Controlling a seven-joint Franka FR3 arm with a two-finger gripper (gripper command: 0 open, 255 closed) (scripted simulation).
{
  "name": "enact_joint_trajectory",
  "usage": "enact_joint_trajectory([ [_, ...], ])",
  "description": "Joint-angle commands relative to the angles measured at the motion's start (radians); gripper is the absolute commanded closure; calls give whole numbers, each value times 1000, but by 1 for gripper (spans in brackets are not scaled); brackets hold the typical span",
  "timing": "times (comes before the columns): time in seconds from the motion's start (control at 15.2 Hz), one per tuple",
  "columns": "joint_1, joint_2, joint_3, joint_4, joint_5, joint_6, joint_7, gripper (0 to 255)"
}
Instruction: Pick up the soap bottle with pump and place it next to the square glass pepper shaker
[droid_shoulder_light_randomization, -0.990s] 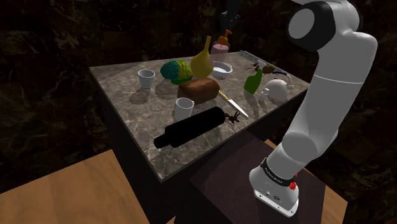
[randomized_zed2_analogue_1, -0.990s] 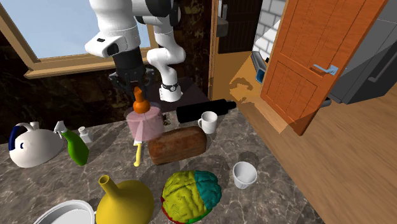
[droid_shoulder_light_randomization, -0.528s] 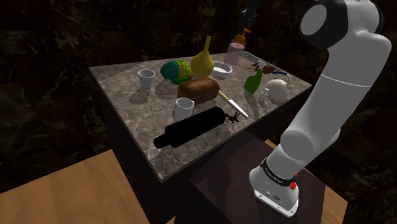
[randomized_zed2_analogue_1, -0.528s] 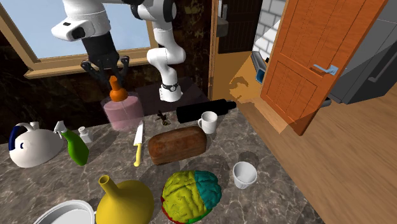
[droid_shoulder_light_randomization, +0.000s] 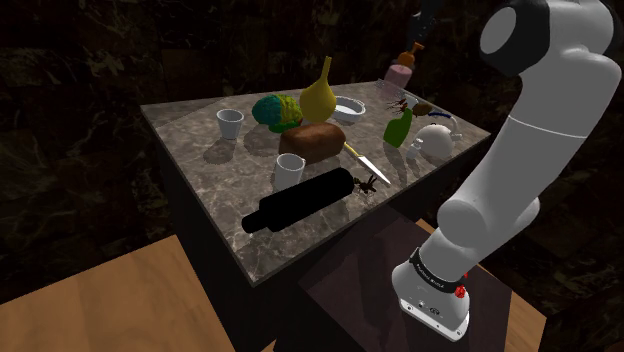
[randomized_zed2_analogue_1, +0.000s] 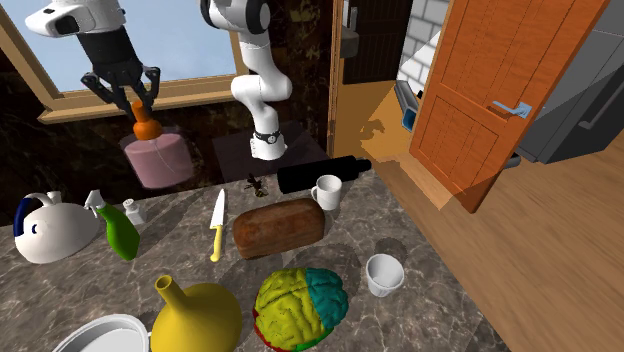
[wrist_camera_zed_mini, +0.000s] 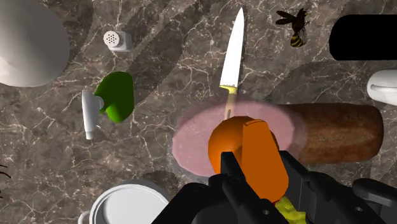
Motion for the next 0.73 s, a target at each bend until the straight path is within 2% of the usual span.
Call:
enact_joint_trajectory([
  [0.0,-32,9,-20,31,7,-23,-50,255],
  [0.13,-70,26,-41,74,18,-51,-103,255],
  [0.66,-44,-45,-33,-132,-14,89,-86,255],
])
